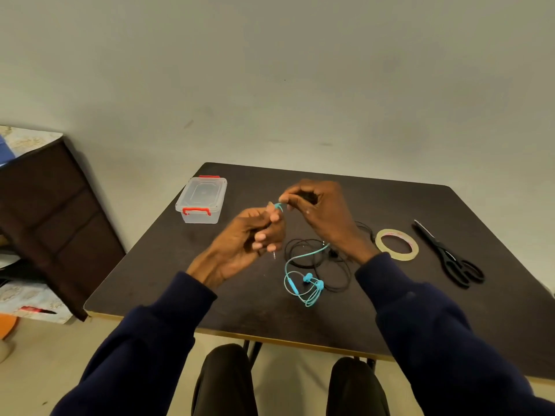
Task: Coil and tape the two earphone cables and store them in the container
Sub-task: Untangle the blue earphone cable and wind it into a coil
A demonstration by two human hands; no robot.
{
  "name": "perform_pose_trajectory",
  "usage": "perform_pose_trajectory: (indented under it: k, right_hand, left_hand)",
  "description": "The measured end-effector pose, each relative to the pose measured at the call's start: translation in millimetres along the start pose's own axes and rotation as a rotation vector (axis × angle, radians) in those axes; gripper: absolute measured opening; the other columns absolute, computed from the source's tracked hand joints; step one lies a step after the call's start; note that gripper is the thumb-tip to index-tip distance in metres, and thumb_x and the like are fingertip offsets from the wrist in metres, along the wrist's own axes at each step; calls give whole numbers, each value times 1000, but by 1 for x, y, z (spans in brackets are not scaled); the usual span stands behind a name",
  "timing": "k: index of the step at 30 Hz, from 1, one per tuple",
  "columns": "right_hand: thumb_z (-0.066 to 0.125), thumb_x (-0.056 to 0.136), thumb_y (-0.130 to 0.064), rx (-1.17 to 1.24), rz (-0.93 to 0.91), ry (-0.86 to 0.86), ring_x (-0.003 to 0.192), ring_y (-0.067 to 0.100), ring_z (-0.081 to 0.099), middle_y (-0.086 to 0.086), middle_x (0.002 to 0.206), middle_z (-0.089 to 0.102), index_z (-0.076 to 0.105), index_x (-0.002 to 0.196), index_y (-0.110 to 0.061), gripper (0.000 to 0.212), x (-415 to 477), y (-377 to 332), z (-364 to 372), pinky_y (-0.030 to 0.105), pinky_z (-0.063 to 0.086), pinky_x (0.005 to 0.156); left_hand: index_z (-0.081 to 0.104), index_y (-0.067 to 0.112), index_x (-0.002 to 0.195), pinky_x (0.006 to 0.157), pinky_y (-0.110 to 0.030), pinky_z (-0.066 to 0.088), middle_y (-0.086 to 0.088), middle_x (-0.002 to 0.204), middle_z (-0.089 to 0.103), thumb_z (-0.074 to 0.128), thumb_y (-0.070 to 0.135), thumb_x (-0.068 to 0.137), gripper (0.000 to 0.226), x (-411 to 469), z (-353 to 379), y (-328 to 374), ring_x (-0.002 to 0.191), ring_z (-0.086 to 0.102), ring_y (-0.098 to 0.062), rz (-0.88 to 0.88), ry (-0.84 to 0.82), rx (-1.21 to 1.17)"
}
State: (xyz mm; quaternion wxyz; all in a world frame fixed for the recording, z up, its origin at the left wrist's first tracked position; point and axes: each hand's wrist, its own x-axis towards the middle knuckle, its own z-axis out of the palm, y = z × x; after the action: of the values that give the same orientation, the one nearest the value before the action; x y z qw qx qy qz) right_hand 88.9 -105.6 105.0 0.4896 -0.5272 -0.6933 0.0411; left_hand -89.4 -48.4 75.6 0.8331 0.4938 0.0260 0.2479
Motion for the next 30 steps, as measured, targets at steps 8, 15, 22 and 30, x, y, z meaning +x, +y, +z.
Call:
perform_pose_trajectory:
  k: [8, 15, 22, 30]
  right_hand:
    - [56, 103, -19, 30, 190, -340, 46, 5, 49, -5, 69, 69, 72, 120, -13, 24, -36, 13, 34, 12, 36, 49]
    - [59, 101, -31, -192, 79, -525, 56, 8, 58, -10, 65, 61, 73, 97, -15, 22, -41, -26, 23, 23, 47, 56]
    - [63, 100, -23, -181, 97, -284, 60, 8, 70, -7, 77, 72, 74, 90, -16, 16, -7, -35, -11, 37, 60, 64]
    - [68, 95, -33, 19, 288, -53, 49, 1, 56, -5, 60, 65, 78, 89, -12, 25, 11, -13, -16, 13, 44, 53]
  left_hand:
    - [66, 3, 114, 109, -45, 45, -23, 132, 62, 42, 15, 96, 32, 18, -11, 31, 126, 58, -37, 281, 122, -226]
    - [55, 0, 126, 98, -38, 54, -17, 121, 70, 37, 11, 105, 30, 23, -26, 3, 109, 68, -34, 269, 340, 393]
    - [67, -3, 93, 52, -26, 43, -15, 68, 61, 33, 27, 107, 48, 14, -5, -14, 60, 53, -27, 104, 346, 743]
    - [52, 11, 74, 53, -26, 38, 2, 49, 31, 35, 32, 108, 43, 2, 1, -1, 41, 26, -9, -28, 82, 128]
